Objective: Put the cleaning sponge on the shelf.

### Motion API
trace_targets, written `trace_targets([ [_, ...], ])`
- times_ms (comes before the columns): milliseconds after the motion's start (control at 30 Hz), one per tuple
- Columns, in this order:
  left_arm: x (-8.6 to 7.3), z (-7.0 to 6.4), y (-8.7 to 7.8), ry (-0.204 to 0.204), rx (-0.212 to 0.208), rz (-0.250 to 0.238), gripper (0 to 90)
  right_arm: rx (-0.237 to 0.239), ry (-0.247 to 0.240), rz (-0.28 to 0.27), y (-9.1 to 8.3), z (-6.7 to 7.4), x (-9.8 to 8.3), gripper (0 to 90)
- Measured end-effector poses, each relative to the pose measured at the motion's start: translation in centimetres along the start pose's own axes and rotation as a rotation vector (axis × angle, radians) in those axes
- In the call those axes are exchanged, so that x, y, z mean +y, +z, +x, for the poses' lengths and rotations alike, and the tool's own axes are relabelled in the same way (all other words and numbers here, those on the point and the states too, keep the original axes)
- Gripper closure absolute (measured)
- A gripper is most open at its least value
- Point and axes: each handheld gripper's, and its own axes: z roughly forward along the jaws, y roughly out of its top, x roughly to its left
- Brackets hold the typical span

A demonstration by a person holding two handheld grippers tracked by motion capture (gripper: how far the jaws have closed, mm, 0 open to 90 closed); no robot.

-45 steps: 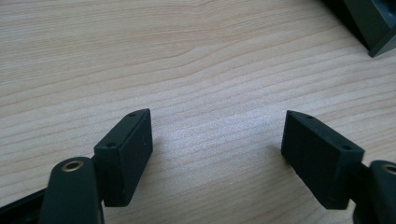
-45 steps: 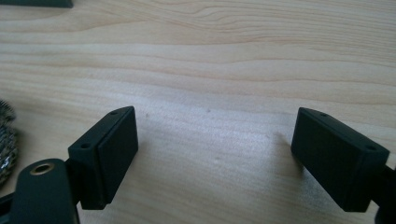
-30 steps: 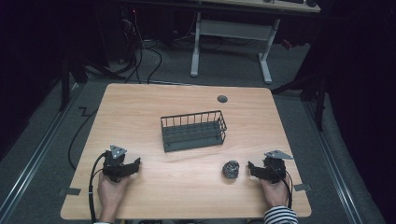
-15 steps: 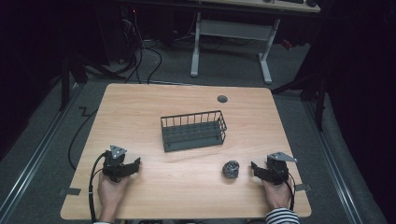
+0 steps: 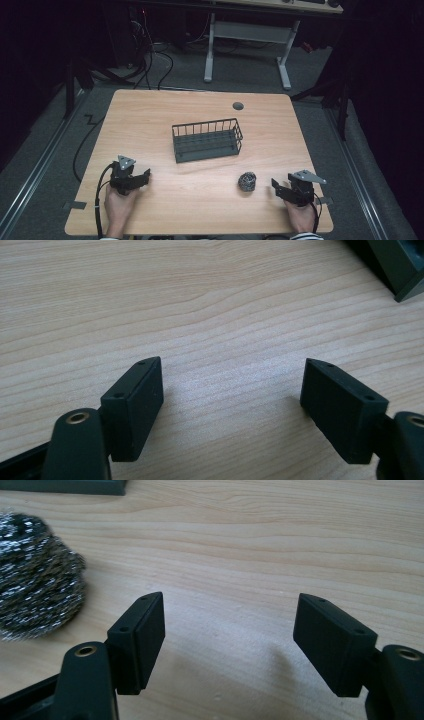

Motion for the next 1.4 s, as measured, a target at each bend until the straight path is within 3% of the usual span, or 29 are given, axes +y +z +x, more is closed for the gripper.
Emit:
trace_targets([
  [233, 0.0, 0.0, 0.0, 0.000, 0.000, 0.000, 25.9, 0.014, -0.035, -0.003, -0.8, 1.0, -0.3, 29.2],
  [600, 0.0, 0.0, 0.0, 0.000, 0.000, 0.000, 25.9, 0.091, -0.087, -0.025, -2.0, 3.3, -0.8, 29.0],
  [867, 0.0, 0.0, 0.0, 0.000, 0.000, 0.000, 25.9, 0.144, -0.134, -0.037, -2.3, 5.0, -0.3, 27.4],
  [1167, 0.0, 0.0, 0.0, 0.000, 0.000, 0.000, 25.9, 0.200, -0.171, -0.022, -1.0, 6.5, 1.1, 23.9],
  [1400, 0.0, 0.0, 0.0, 0.000, 0.000, 0.000, 25.9, 0.234, -0.200, 0.004, 1.0, 7.8, 2.3, 22.5],
])
